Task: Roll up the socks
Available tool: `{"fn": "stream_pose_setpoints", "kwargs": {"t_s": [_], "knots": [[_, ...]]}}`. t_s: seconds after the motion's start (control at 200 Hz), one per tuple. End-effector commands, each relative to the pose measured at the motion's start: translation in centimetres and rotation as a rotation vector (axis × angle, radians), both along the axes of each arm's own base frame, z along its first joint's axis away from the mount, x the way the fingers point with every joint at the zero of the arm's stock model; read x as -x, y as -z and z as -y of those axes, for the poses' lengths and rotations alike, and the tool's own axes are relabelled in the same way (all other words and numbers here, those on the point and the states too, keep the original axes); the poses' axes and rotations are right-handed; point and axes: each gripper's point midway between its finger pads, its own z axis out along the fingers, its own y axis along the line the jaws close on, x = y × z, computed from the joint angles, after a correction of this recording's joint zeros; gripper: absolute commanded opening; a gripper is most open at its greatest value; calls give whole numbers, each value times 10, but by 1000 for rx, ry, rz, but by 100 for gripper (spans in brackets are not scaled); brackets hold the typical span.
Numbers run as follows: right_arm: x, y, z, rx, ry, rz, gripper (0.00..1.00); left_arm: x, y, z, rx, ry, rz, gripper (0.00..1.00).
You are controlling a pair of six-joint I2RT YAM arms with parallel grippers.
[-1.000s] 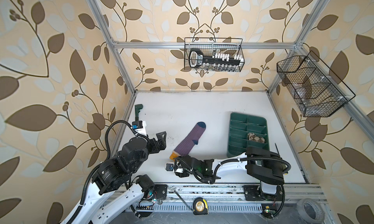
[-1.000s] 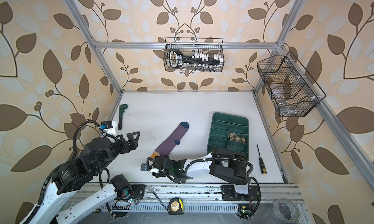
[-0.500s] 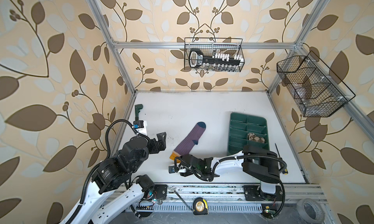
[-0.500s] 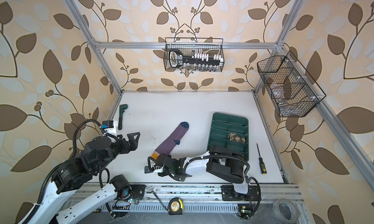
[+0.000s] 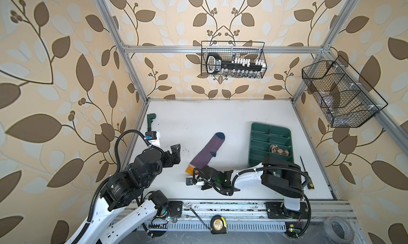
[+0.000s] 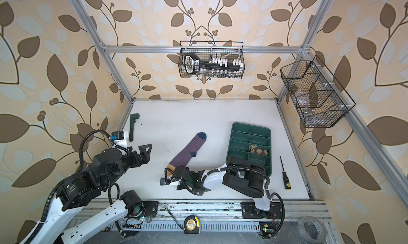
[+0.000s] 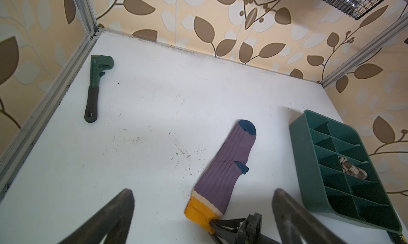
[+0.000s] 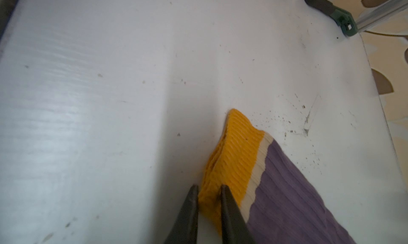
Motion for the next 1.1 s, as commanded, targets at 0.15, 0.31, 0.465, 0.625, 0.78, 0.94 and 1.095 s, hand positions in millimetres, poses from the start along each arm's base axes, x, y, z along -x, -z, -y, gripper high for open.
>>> {"fn": "stream_pose_setpoints", "kwargs": {"t_s": [0.15,0.31,0.465,0.625,0.78,0.94,1.095], "knots": [[9,21,47,72,42,-185,7,-14,-9,12,-66,39,7,99],[23,4,74,50,15,-310,6,-19,-8,30,-108,136,-19,99],[50,-7,107,65,-40,-474,4,-13,-14,69,-147,402,29,99],[51,-22,120,8,4,-583,2,0,-21,104,-329,749,158,89],[32,-26,125,-57,81,-689,2,1,-4,115,-580,952,301,87],[25,-21,123,-60,117,-868,0,7,53,121,-828,1139,357,78],[22,-15,122,-49,152,-975,0,25,112,130,-1023,1236,358,84]]}}
